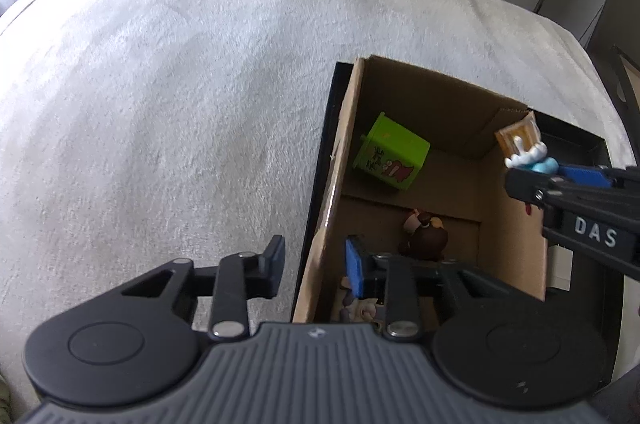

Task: Organize rigid objects
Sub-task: 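Lift the mug-hat figure with the right gripper and carry it over the box, then open the right gripper to drop the mug-hat figure into the box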

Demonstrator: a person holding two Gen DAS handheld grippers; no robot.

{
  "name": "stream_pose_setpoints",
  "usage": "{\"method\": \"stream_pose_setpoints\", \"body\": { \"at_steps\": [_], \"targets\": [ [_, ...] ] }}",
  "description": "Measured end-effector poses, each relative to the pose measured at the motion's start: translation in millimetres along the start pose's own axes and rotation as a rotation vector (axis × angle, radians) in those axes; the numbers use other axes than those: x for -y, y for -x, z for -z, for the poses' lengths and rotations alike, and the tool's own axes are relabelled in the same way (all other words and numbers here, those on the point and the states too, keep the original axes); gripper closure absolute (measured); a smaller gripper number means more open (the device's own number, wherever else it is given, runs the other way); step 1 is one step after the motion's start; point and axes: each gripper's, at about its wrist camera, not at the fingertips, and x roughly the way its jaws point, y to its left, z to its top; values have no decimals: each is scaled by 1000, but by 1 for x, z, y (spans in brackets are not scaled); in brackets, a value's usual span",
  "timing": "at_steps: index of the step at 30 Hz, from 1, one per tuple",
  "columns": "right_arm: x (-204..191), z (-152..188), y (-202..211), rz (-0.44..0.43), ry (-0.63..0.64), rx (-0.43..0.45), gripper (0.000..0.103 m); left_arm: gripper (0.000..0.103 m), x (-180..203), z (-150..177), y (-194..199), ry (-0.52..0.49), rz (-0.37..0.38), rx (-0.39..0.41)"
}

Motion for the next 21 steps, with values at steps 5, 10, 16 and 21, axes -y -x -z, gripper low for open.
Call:
{"method": "stream_pose_setpoints", "body": {
  "at_steps": [5, 10, 16, 21],
  "targets": [
    [-5, -2, -13, -8, 21, -21, 67, 85, 3, 0, -7, -13, -3, -22],
    [-11, -5, -19, 0, 50, -22, 67, 93, 5, -1, -11, -15, -12, -25],
    [-10, -9, -17, 25, 61, 26, 59, 94, 7, 0, -11, -31, -15, -19],
    [-1, -3, -14, -2, 18, 6, 59, 94, 9, 0, -10, -38, -19, -13]
  ]
}}
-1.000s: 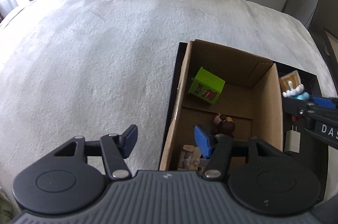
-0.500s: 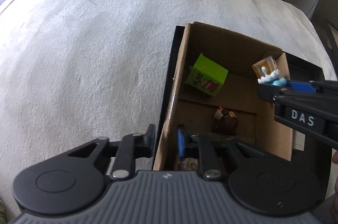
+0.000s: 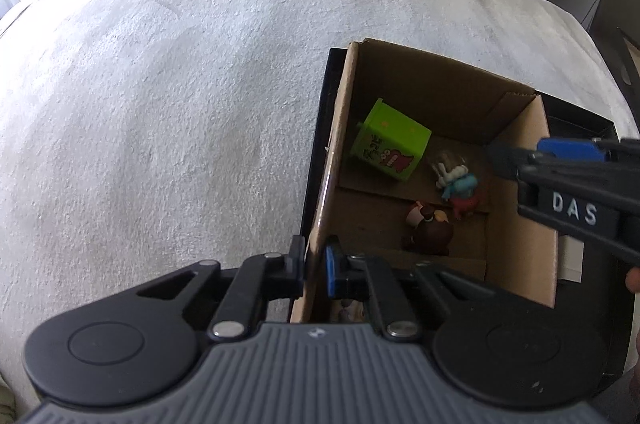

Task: Organize rigid objects
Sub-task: 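Open the right gripper to drop the mug-hat figure into the box, then move the right gripper back over the white charger plug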

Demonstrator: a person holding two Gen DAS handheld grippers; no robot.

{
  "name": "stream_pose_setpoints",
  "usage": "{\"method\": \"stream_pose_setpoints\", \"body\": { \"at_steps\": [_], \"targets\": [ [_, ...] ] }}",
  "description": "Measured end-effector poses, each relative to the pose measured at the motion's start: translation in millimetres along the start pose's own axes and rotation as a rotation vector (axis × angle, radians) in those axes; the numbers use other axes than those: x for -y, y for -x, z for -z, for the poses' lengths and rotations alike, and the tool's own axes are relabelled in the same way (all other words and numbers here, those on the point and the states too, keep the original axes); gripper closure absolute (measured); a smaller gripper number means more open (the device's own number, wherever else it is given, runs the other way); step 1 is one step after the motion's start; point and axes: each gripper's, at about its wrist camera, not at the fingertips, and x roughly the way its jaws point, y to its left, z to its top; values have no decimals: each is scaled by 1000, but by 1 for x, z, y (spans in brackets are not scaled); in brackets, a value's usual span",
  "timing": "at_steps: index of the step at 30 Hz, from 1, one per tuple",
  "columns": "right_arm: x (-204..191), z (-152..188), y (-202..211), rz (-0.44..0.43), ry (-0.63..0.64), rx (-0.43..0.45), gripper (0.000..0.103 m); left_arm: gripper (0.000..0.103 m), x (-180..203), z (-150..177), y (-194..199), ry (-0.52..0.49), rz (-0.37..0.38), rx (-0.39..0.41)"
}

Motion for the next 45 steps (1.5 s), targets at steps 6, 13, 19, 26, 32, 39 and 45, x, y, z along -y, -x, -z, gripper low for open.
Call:
{"method": "stream_pose_setpoints", "body": {
  "at_steps": [6, 13, 19, 26, 32, 39, 45],
  "targets": [
    [1, 9, 13, -7, -2, 4, 54, 94, 3, 2, 3, -17, -18, 8],
    [19, 18, 30, 0, -53, 21, 52, 88, 5, 5, 12, -29, -39, 13],
    [34, 30, 43, 6, -96, 28, 49, 57, 5, 7, 27, -19, -53, 39],
    [44, 44, 55, 18, -117, 35, 42, 45, 12, 11, 44, -28, -86, 65],
    [51, 53, 63, 15, -135, 39, 40, 41, 21, 10, 59, -39, -84, 102],
    [65, 64, 74, 22, -175, 62, 27, 40, 38, 13, 68, -81, -91, 120],
    [80, 75, 75, 38, -218, 57, 24, 40, 52, 16, 74, -97, -101, 123]
  ]
}}
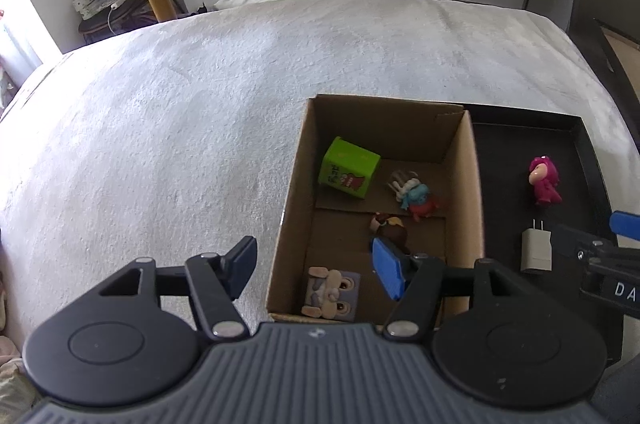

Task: Organize rigid objects
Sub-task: 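Move the right gripper back over the white charger plug, then lower the right gripper onto the white charger plug and close it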

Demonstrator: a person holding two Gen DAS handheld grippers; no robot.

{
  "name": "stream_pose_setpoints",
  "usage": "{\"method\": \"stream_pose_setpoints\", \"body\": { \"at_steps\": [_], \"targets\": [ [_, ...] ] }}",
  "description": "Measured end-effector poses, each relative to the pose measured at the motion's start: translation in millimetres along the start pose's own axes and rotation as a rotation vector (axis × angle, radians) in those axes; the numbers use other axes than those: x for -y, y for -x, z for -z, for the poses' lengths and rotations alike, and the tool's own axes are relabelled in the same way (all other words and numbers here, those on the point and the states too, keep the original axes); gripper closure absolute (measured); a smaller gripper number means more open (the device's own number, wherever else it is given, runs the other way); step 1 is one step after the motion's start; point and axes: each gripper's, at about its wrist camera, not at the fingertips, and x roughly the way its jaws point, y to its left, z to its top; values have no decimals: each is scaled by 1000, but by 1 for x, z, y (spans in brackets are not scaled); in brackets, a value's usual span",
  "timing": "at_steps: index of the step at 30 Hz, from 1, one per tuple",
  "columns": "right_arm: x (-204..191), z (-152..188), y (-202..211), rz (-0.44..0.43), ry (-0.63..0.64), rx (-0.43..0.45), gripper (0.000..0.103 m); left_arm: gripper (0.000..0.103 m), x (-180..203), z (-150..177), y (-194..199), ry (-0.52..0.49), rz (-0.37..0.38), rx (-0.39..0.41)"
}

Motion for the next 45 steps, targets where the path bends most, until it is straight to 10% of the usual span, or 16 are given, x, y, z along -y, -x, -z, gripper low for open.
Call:
{"method": "stream_pose_setpoints", "body": {
  "at_steps": [25, 45],
  "targets": [
    [49, 39, -8, -47, -112, -4, 5, 12, 38, 2, 10, -51, -72, 31],
    [66, 46, -55, -81, -154, -93, 28, 12, 74, 4, -22, -137, -77, -55]
  ]
}}
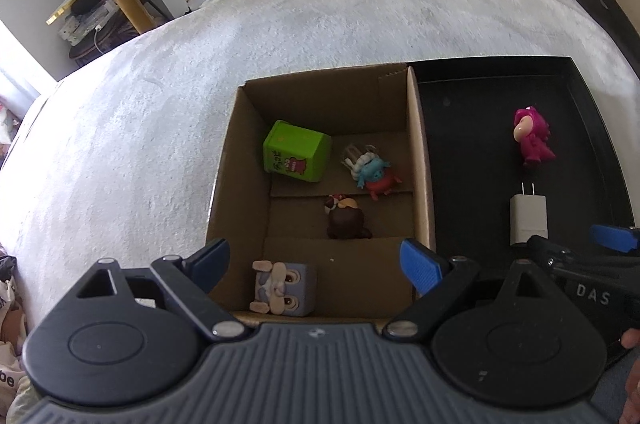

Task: Organize rigid objects
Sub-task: 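Lower the right gripper onto the white charger plug and close it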

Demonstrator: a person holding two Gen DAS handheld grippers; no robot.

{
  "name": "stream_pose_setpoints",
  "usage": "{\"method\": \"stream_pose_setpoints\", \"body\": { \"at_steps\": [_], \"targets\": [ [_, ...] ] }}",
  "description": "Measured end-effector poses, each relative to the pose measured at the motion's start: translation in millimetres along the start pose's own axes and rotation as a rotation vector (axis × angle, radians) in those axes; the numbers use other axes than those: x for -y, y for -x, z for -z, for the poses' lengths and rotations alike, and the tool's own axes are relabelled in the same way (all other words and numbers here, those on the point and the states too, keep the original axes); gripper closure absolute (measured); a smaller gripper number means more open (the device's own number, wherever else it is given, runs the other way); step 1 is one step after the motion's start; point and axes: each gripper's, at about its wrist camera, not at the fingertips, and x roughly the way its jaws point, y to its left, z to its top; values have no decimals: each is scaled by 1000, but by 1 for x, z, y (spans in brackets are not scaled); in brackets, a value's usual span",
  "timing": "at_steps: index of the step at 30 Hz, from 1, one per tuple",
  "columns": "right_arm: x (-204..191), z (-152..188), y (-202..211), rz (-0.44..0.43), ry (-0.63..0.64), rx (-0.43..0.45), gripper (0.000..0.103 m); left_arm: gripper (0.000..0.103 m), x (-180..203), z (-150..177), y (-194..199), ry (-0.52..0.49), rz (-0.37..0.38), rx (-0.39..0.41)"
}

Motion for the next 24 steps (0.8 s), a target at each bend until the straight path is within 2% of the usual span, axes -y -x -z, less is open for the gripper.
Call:
{"method": "stream_pose_setpoints", "body": {
  "at_steps": [13, 16, 18, 20, 24],
  "targets": [
    [1, -6, -34, -6, -14, -47, 36, 12, 10, -4, -14, -30, 13, -34],
    [-1, -7, -41, 8, 2, -65, 44, 12, 8, -5, -16, -25, 9, -36],
    [-1, -5, -45, 15, 1, -80, 58, 12, 6, -5, -18, -24, 4, -40],
    [-3, -5, -44, 37, 25, -64, 63, 12, 6, -6, -19, -22, -2, -45],
    [-1, -5, -41, 40, 44, -72, 64, 12, 6, -7, -21, -18, -12, -51]
  ]
}}
